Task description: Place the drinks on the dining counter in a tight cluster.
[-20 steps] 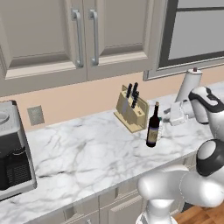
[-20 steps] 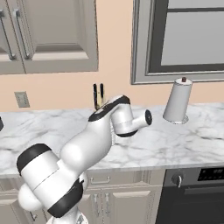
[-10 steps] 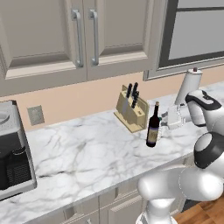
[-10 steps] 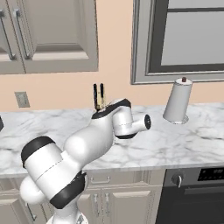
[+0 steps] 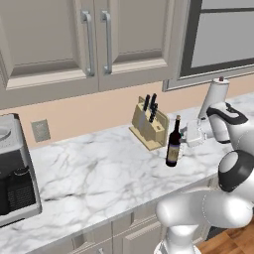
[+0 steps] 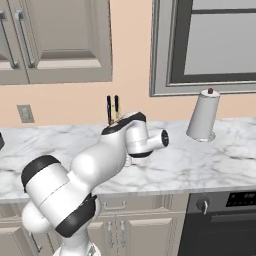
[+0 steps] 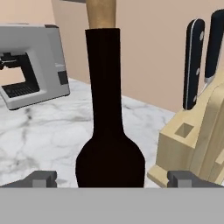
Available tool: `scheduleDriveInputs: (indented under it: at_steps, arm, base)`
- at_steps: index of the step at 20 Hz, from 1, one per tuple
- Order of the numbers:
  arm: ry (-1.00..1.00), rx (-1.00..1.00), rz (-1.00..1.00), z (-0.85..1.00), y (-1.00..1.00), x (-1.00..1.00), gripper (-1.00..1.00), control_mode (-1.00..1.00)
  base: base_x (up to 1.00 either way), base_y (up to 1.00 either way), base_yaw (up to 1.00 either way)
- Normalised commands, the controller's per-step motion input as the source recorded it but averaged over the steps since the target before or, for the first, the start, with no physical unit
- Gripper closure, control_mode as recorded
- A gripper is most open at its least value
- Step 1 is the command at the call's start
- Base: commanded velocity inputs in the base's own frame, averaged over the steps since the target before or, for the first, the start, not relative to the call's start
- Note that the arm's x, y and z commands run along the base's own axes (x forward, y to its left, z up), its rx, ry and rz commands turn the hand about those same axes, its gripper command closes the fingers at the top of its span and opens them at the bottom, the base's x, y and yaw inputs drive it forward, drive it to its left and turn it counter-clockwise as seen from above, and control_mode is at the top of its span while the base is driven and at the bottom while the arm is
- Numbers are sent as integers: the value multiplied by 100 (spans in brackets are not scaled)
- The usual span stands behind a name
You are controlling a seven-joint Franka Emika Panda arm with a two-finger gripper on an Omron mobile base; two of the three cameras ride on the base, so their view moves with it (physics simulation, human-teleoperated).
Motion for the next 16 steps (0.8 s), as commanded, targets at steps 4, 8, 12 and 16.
scheduleDriveInputs:
  at_steps: [4,8,12,16]
  arm:
    - [0,0,0,0,7,5,-100,-100]
    - [0,0,0,-2,6,13,-100,-100]
    - [0,0,0,0,4,17,-100,-100]
    - [0,0,0,-1,3,8,-100,-100]
  base:
    - [0,0,0]
    - [0,0,0]
    - [0,0,0]
    - [0,0,0]
